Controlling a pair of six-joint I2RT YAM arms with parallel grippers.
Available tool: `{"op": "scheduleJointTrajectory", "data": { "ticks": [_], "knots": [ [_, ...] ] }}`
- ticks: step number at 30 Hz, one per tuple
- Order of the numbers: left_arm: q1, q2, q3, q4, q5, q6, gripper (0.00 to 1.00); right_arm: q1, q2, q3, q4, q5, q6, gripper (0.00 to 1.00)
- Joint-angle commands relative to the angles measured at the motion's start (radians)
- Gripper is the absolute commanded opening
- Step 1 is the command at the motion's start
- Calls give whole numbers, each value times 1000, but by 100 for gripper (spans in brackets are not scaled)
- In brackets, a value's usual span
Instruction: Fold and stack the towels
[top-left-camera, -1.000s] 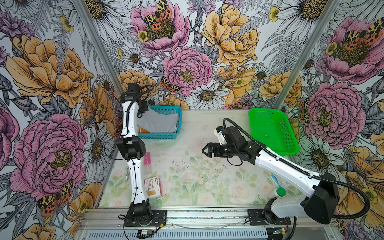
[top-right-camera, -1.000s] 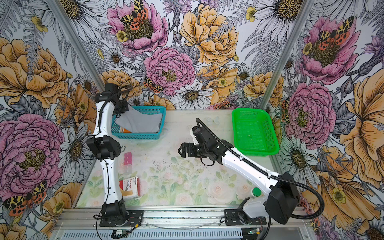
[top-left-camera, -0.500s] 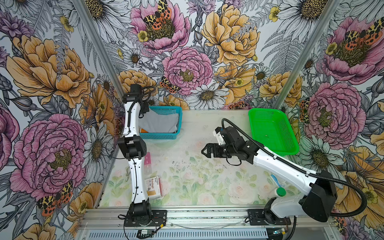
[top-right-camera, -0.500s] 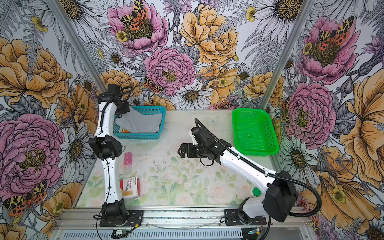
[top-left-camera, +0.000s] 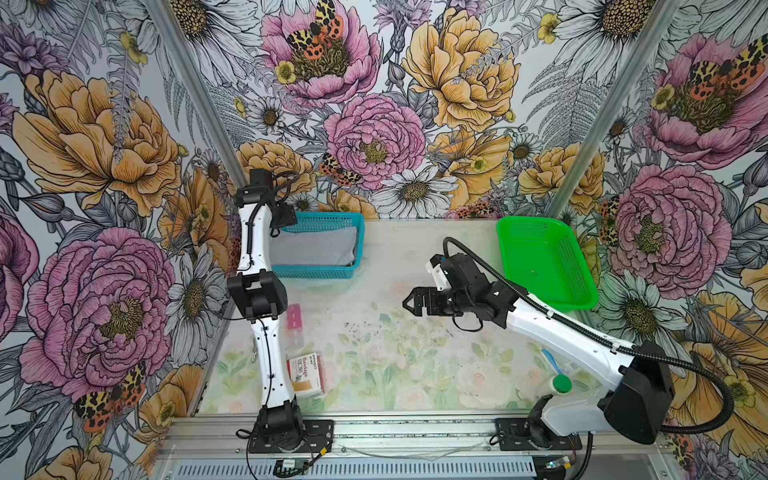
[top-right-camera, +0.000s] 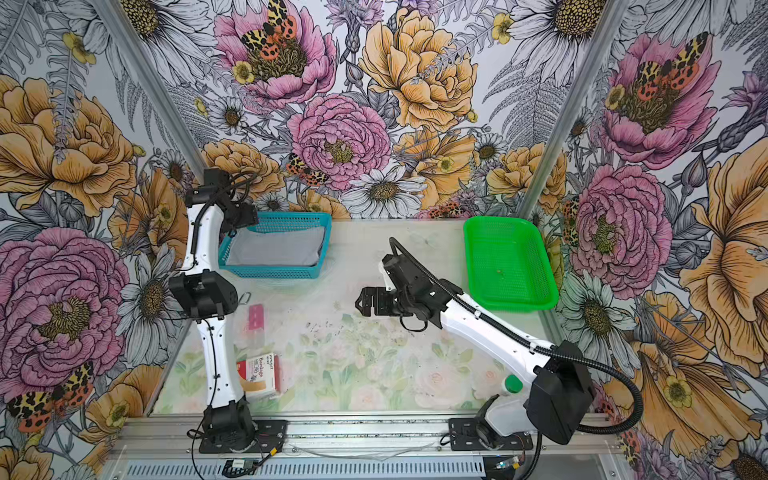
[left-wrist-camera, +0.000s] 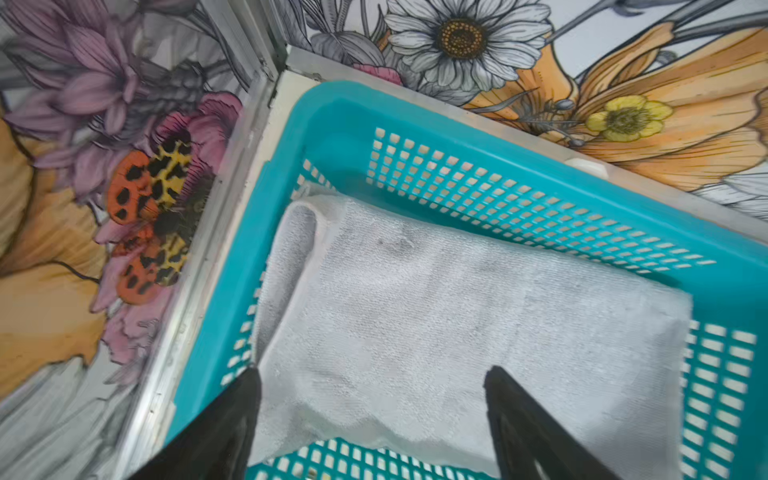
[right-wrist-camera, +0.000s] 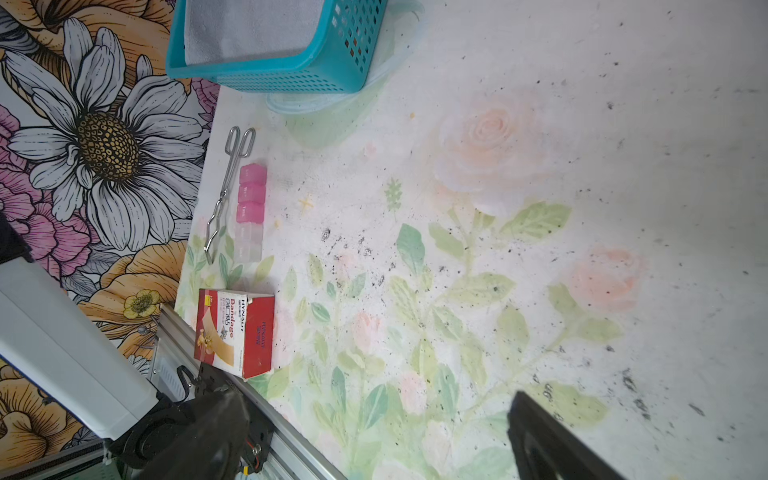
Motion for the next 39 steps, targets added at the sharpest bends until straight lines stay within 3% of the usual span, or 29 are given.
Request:
{"op": "scheduleJointTrajectory", "data": {
  "ticks": [1,7,14,18,22,26,28,30,35,39],
  "knots": [
    [-21,-155,-68,33,137,-34,99,8,-56,-15,7,51,-38,99],
    [-111,-381,-237,47,167,-4,99,-71,-149,-43,8,-6,-82,99],
    [-267,-738,-494,79,40,72,99,-284,-402,-132,2,-62,-106,99],
    [-282,-1060,-790,205,28,117,99,-417,-603,-214,-12,-48,-108,99],
    [-279,-1426,-1174,407,-46,106,99,-486,-783,-279,-36,69,-133,99],
    [-278,-1637,-1486,467,-135,-59,99,-488,-882,-364,-51,199,-115,99],
    [-277,-1738,-1679,538,-198,-156,99,-487,-890,-416,-47,189,-59,99],
    [-271,-1813,-1807,597,-185,-201,99,-484,-883,-443,-45,156,-14,99],
    [-267,-1838,-1914,642,-122,-280,99,-437,-829,-444,-44,155,-1,99],
    [-291,-1826,-1986,717,-85,-341,99,-280,-713,-425,-4,272,-34,99]
  ]
}}
